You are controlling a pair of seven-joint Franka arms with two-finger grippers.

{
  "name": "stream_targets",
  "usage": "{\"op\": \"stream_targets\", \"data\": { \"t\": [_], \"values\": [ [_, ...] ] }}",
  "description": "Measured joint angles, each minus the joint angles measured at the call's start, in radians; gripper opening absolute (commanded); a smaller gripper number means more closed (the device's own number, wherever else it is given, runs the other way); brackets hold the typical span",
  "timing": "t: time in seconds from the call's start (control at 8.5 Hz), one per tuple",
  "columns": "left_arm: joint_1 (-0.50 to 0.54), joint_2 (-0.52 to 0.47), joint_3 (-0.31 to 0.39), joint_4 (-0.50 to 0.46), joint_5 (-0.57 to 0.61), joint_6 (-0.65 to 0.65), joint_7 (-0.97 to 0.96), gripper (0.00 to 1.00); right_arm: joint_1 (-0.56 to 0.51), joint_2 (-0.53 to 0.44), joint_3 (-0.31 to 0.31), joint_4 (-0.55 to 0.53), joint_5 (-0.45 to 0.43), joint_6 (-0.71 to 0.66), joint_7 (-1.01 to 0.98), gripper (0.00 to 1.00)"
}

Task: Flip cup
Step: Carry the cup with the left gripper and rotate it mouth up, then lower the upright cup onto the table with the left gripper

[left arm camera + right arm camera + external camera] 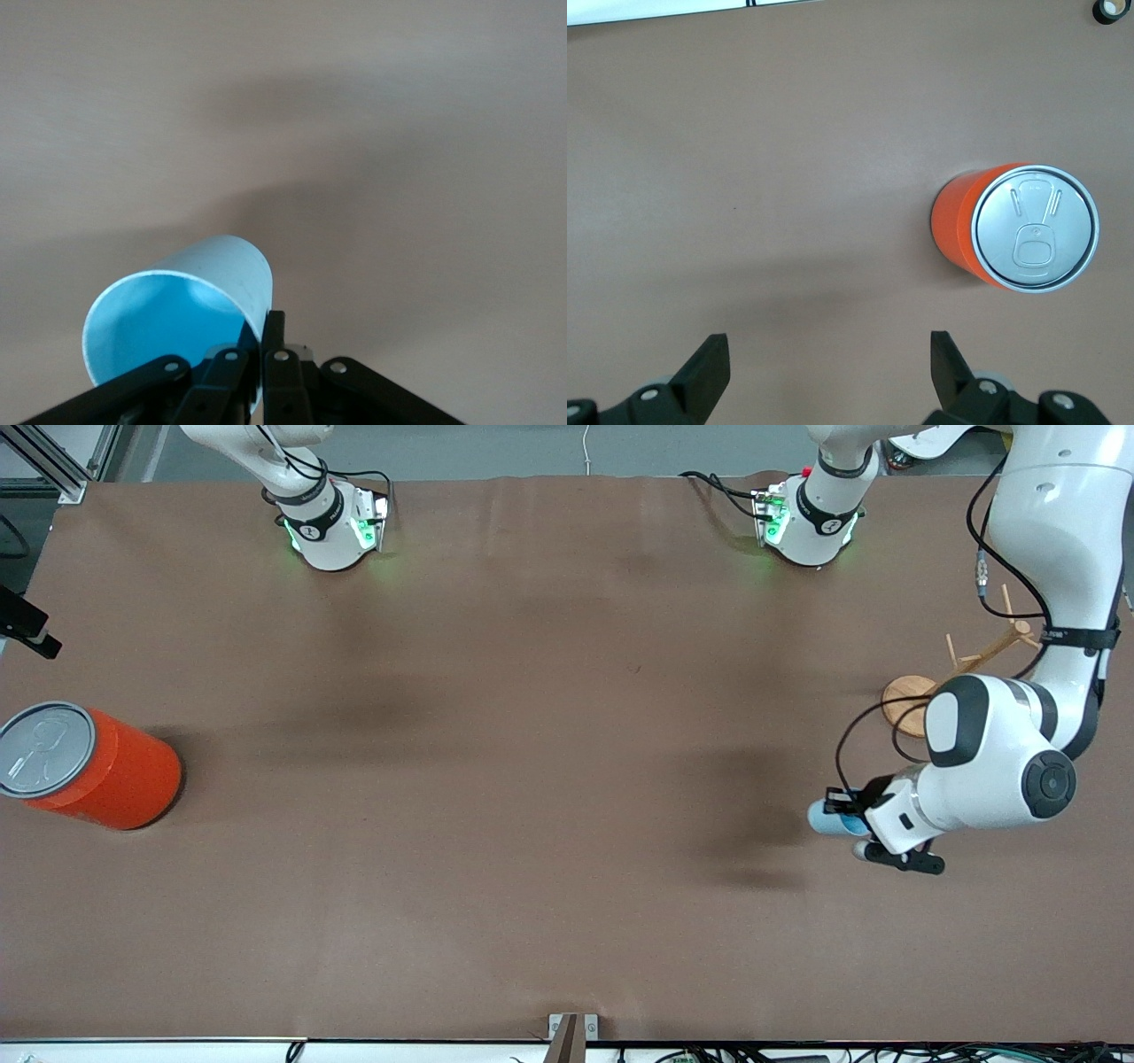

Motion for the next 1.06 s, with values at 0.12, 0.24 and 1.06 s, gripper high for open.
{"op": "stream_targets", "data": {
  "t": [0.12,0.24,1.06],
  "values": [
    [0.001,0.045,0.016,0.036,0.059,0.0,-0.027,0.0,-0.001,0.0,0.0,0.0,0.0,0.0,0.0,1.0],
    [-0.001,0.077,0.019,0.055,0.093,0.0,-0.062,0.0,-0.003,0.0,0.0,0.0,0.0,0.0,-0.01,1.0],
    [-0.071,0.123,0.024,0.066,0.226,-0.004,-0.265,1.0,-0.011,0.0,0.005,0.0,0.0,0.0,-0.033,1.0]
  ]
}}
